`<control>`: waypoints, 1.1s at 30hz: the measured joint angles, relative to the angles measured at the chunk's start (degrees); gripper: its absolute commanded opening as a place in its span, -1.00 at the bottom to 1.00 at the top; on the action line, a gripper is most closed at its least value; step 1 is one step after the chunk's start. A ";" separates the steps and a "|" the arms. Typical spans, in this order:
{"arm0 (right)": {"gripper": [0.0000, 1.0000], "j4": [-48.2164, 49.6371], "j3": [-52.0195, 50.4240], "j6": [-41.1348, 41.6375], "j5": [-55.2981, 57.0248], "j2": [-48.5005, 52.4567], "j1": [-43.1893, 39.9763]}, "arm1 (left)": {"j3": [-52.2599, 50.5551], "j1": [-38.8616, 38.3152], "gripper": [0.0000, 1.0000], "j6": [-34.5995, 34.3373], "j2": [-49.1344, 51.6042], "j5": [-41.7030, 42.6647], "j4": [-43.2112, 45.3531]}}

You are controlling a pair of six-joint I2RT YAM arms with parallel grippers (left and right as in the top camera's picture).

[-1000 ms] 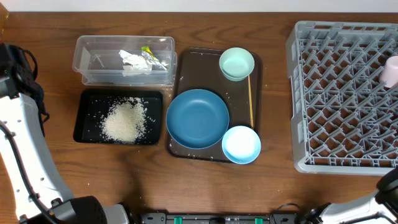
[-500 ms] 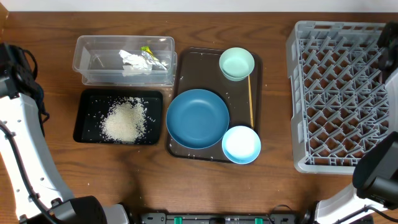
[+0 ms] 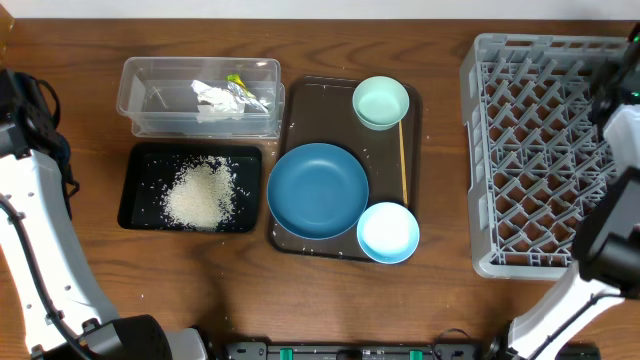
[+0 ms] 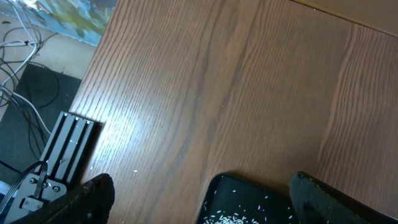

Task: Sort waste into correct bins and load items into the dishwasher rack
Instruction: 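Lower the pink cup into the rack's right corner and release it, then move the right gripper back over the brown tray to the mint-green bowl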

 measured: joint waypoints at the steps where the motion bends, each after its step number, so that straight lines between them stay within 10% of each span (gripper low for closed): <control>1: -0.95 0.59 0.00 0.00 -0.04 0.63 -0.02 | 0.00 0.00 0.84 0.00 0.00 0.00 0.00; 33: -0.99 -3.08 0.74 3.45 6.51 1.55 -6.91 | 0.00 0.00 0.84 0.00 0.00 0.00 -0.02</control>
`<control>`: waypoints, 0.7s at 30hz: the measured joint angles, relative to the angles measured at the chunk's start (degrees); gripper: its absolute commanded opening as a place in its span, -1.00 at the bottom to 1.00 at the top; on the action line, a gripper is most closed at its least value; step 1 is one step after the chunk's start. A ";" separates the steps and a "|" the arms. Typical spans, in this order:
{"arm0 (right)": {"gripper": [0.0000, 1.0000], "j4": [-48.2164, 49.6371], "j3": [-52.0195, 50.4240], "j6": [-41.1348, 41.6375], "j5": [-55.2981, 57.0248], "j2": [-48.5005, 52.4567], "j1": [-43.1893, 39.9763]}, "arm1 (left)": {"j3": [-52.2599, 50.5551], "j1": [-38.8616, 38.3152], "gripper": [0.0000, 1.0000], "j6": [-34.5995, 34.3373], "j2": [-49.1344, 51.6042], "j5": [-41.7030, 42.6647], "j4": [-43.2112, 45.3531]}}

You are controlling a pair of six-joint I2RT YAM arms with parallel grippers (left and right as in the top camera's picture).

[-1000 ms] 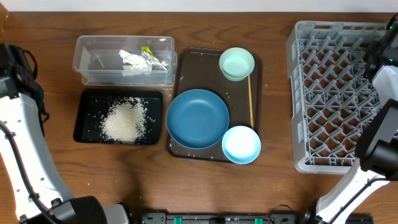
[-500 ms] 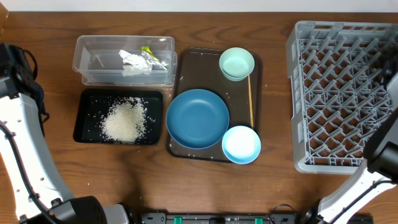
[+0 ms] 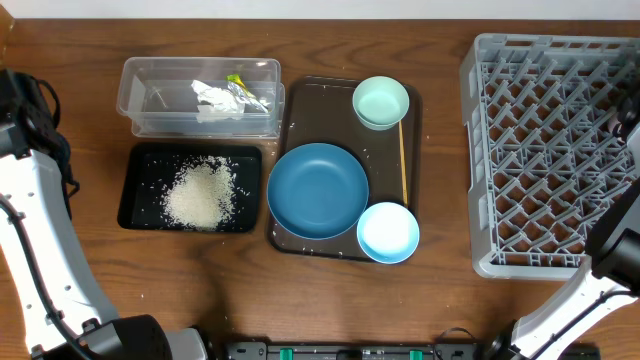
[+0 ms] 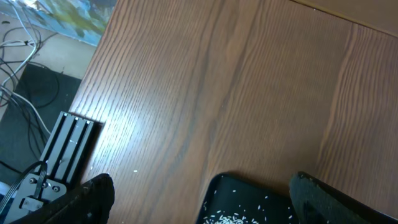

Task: Sort waste into correct bins and load items into the dishwasher rack
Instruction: 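Move the right gripper back over the brown tray to the mint-green bowl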

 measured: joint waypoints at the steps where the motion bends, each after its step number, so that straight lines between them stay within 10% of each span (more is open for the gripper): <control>1: -0.98 -0.76 -0.09 0.07 2.19 0.02 -0.07 | 0.00 0.00 0.84 0.00 0.00 0.00 0.04; 8: -0.89 -1.68 -0.20 1.73 9.97 -0.20 -0.44 | 0.00 0.00 0.83 0.00 0.00 0.00 0.02; 12: -0.23 -3.08 -0.42 4.72 9.11 -2.45 -0.28 | 0.00 0.00 0.83 0.00 0.00 0.00 0.02; 17: 0.04 -3.87 -0.52 8.61 -0.48 -10.49 1.18 | 0.00 0.00 0.84 0.00 0.00 0.00 0.02; 21: 0.87 -3.48 -0.52 12.57 -16.39 -17.94 2.97 | 0.00 0.00 0.83 0.00 0.00 0.00 0.00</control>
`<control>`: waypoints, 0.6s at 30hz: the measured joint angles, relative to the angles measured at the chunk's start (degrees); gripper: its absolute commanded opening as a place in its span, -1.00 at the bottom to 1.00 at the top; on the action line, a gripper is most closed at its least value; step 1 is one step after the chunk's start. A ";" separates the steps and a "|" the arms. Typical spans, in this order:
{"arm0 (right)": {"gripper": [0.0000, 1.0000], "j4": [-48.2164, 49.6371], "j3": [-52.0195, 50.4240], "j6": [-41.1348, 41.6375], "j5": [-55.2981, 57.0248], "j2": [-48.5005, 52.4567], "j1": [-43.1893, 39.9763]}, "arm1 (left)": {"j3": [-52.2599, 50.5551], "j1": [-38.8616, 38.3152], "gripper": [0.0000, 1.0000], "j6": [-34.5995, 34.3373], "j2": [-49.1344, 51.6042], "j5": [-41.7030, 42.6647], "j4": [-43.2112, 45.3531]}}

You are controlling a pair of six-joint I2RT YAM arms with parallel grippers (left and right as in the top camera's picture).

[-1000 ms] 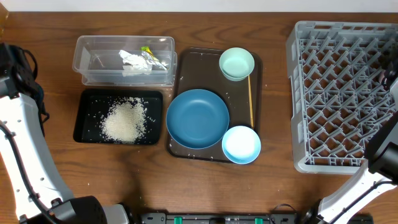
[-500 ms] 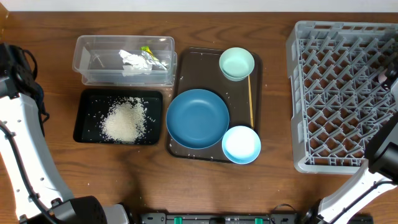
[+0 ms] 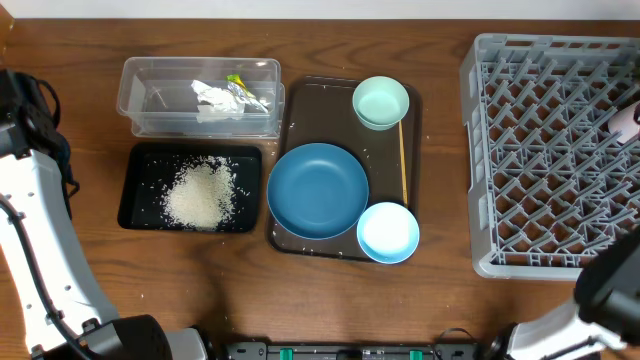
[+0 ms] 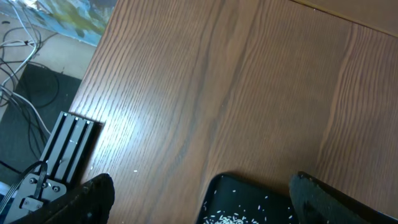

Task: Sort waste into correct bins and load items into the dishwasher rack
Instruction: 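Move the right gripper back over the brown tray to the mint-green bowl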

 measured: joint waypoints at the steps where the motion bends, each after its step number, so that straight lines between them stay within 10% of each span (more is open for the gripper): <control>1: 0.96 0.13 0.00 0.85 -5.70 -1.77 0.50 | 0.00 0.00 0.83 0.00 0.00 0.00 0.02; 9: 0.99 0.74 0.07 2.69 -45.68 -7.52 7.54 | 0.00 0.00 0.84 0.00 0.00 0.00 0.02; 11: 0.97 -1.53 0.07 1.60 -48.09 -7.02 10.38 | 0.00 0.00 0.84 0.00 0.00 -0.02 0.00; 15: 0.32 -6.88 0.07 -3.80 -44.37 -4.61 17.84 | 0.00 0.00 0.84 0.00 0.00 0.00 0.00; 18: 0.39 -10.64 0.07 -7.45 -38.97 -1.92 23.34 | 0.00 0.00 0.84 0.00 0.00 -0.02 0.02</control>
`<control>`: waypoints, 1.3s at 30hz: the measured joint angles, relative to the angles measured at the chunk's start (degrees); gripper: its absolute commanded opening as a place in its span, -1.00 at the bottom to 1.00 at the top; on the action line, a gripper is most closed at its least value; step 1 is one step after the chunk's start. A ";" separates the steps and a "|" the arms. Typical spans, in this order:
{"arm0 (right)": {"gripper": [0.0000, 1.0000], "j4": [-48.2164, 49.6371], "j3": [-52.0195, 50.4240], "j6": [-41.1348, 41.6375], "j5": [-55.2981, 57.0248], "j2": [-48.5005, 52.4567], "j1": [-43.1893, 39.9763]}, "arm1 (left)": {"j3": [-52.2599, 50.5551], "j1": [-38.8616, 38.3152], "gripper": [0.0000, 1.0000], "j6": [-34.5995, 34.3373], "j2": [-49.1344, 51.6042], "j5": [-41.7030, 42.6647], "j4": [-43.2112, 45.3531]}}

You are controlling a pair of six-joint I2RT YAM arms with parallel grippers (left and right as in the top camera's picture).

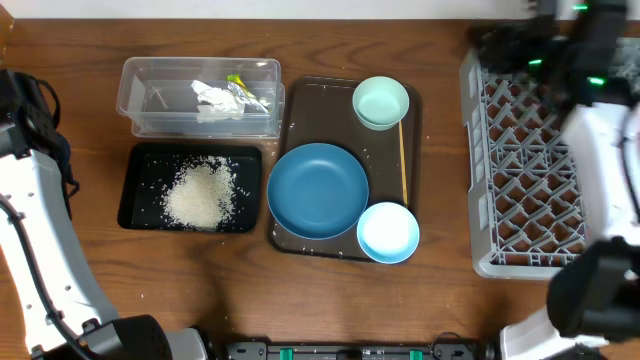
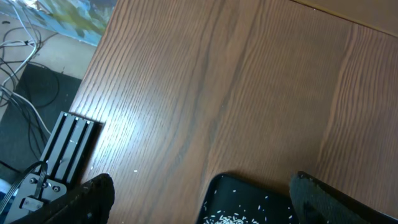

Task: Sort waste into correct bins and load items into the dishwasher rack
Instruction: 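Move the right gripper back over the brown tray to the mint-green bowl, then grip the mint-green bowl's rim with the right gripper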

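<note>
On the brown tray (image 1: 300,100) sit a blue plate (image 1: 318,190), a mint bowl (image 1: 381,102), a light blue bowl (image 1: 388,232) and a thin stick (image 1: 403,165). The grey dishwasher rack (image 1: 540,180) stands at the right. My right arm (image 1: 590,60) reaches over the rack's far edge; its gripper (image 1: 497,45) is dark and blurred near the rack's far left corner. My left gripper (image 2: 199,208) is open, its fingers (image 2: 93,196) wide apart above the black tray's corner (image 2: 249,199) with nothing between them.
A clear bin (image 1: 200,97) holding crumpled waste stands at the far left. In front of it lies a black tray (image 1: 135,195) with a heap of rice (image 1: 200,192). My left arm (image 1: 30,170) stays along the table's left edge.
My right arm, then barely showing at the right edge, now stretches over the far left part of the rack. The left gripper and all dishes have not moved.
My right arm first hung over the rack's right side. It then stood farther right, almost out of view. Now it reaches over the rack's far edge towards the tray. The left gripper stayed open over the black tray's corner throughout.
</note>
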 measured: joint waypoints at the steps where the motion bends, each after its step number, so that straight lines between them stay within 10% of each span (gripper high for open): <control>1: 0.42 -1.01 0.00 -1.36 1.70 1.16 1.81 | 0.00 0.00 0.84 0.00 0.00 0.00 -0.02; 15: 0.72 1.38 -0.07 -8.33 15.26 14.69 24.81 | 0.00 0.00 0.83 0.00 0.00 0.02 -0.02; 26: 0.50 0.96 -0.07 -8.17 36.70 19.37 32.92 | 0.00 0.00 0.83 0.00 0.00 0.02 0.00; 39: 0.15 0.52 -0.07 -3.61 36.92 20.92 30.25 | 0.00 0.00 0.83 0.00 0.00 0.02 -0.02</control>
